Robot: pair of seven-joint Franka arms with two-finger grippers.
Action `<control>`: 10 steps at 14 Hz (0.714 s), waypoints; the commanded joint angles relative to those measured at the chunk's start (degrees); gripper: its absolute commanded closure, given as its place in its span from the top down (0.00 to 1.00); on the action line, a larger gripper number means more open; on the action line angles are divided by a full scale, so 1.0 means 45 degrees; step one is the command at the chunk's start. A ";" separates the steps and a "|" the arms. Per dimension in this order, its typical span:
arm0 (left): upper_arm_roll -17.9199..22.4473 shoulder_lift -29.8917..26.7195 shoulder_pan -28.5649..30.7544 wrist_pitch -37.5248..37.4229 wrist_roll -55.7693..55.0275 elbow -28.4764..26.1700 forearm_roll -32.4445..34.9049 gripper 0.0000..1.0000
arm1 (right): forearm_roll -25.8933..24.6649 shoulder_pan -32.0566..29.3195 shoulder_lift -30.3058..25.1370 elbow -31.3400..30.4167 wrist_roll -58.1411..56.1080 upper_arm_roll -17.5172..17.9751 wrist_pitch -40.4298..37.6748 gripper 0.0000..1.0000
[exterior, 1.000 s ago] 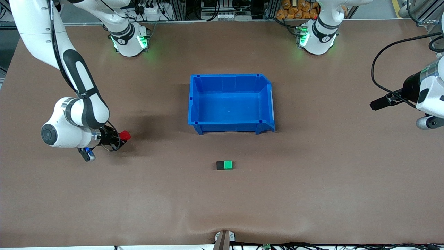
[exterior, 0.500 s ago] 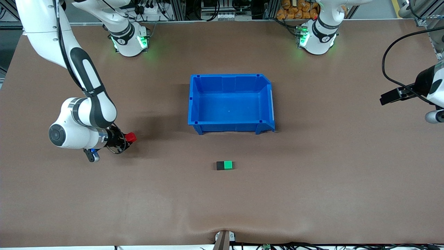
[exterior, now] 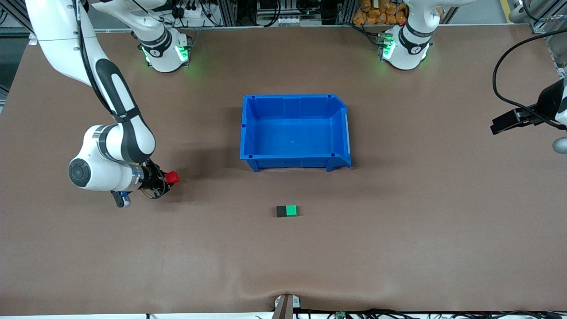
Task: Attach green and red cubes to black cube
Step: 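Retract the left arm while the right gripper lifts the red cube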
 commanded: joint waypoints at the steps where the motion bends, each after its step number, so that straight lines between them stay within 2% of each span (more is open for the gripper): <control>1: -0.0094 -0.0371 0.0024 0.0295 0.0272 -0.0398 -0.0027 1.00 | 0.0686 0.0224 0.0339 0.0470 0.0375 -0.0056 -0.0055 0.00; 3: -0.0132 -0.0410 -0.0035 0.0314 0.0291 -0.0437 -0.0027 1.00 | 0.1096 0.0243 0.0456 0.0646 0.0454 -0.0056 -0.0055 0.00; 5: -0.0542 -0.0682 0.0004 0.0411 0.0291 -0.0612 -0.0104 1.00 | 0.1428 0.0263 0.0631 0.0802 0.0473 -0.0056 -0.0016 0.00; 8: -0.0465 -0.2416 -0.0094 0.1795 0.0272 -0.3085 -0.0534 1.00 | 0.1684 0.0341 0.0807 0.1036 0.0764 -0.0056 0.0023 0.00; 10: -0.0484 -0.2850 -0.0132 0.1761 0.0272 -0.3503 -0.0534 1.00 | 0.1684 0.0594 0.0944 0.1174 0.1485 -0.0056 0.0275 0.00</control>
